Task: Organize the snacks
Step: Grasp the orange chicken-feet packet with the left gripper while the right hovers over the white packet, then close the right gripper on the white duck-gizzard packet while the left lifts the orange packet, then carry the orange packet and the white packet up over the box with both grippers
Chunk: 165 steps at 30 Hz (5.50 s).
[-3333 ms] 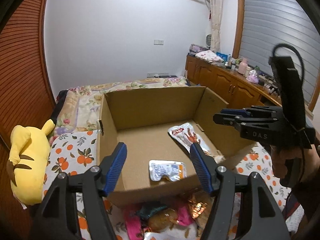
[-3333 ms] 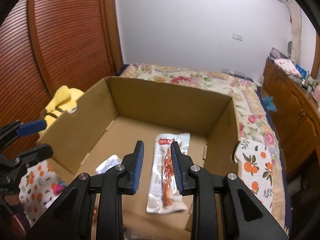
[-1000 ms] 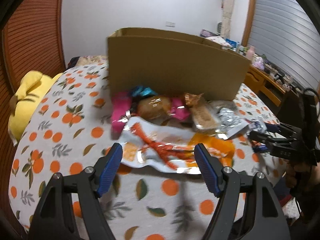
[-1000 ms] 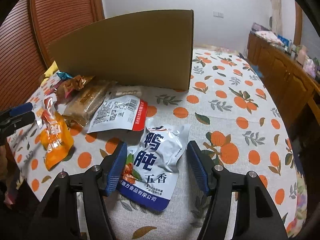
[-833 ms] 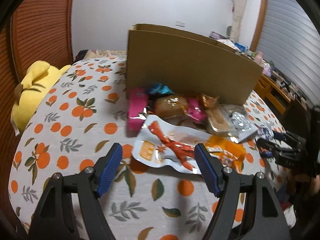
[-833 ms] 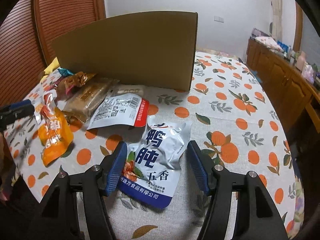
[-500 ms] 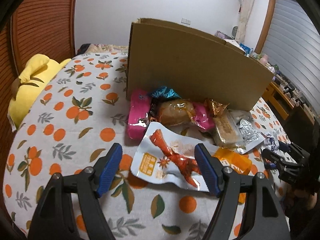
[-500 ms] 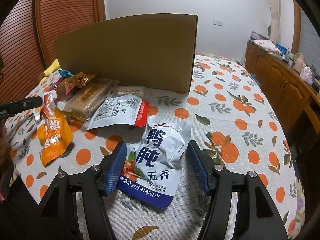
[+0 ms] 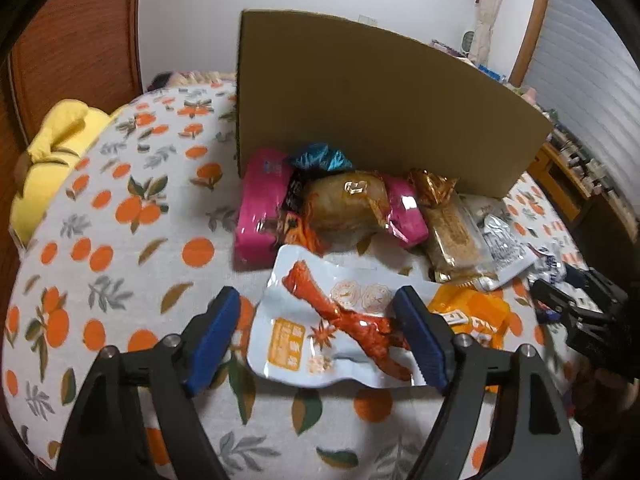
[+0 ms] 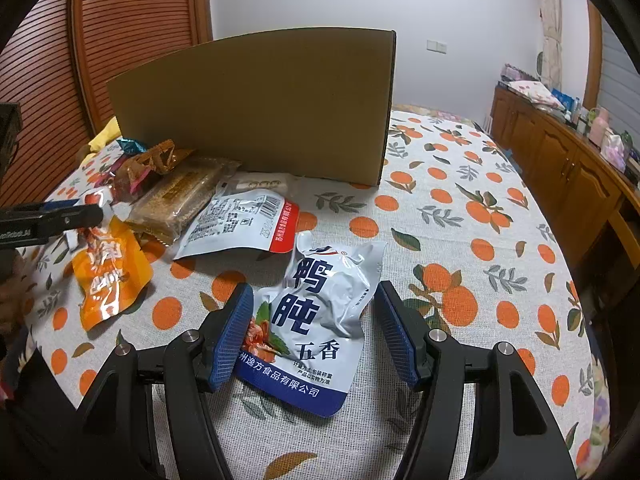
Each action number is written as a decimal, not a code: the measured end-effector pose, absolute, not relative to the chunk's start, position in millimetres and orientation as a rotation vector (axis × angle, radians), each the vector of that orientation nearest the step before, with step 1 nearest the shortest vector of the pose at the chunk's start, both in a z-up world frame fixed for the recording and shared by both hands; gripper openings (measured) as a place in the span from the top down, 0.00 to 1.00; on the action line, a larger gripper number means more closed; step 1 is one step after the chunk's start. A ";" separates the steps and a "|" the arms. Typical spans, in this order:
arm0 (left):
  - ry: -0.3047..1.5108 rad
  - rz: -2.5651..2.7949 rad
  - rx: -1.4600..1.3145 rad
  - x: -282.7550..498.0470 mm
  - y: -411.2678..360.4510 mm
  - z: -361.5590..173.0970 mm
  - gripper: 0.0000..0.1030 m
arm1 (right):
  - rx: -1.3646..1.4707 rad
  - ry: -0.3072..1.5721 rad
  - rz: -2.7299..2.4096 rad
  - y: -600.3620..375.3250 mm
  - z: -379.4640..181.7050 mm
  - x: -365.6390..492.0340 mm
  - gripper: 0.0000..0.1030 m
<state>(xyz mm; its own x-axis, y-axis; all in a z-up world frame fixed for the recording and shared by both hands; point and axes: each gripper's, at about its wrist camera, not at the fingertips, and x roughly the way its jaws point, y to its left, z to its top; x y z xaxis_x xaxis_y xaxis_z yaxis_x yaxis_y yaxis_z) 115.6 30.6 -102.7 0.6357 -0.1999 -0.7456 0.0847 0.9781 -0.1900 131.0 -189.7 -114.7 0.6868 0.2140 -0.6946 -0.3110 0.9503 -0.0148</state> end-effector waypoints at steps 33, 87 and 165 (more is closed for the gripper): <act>0.946 -0.516 0.396 83.8 -39.2 -94.2 0.21 | -0.143 0.756 0.315 -188.3 -114.5 130.9 0.38; 0.809 -0.525 0.154 67.5 -24.9 -60.1 0.81 | -0.011 0.768 0.403 -222.2 -85.5 122.1 0.93; 0.660 -0.357 0.022 240.7 -2.5 25.3 0.81 | -0.270 0.498 0.384 -150.5 59.9 223.3 1.00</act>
<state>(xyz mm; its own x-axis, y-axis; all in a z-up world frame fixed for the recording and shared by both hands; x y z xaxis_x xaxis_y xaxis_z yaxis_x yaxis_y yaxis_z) 240.7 -2.5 25.3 0.7317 -0.3170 -0.6035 0.3311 0.9391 -0.0919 223.3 -150.5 59.9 0.8100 0.2896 -0.5100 -0.4191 0.8941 -0.1579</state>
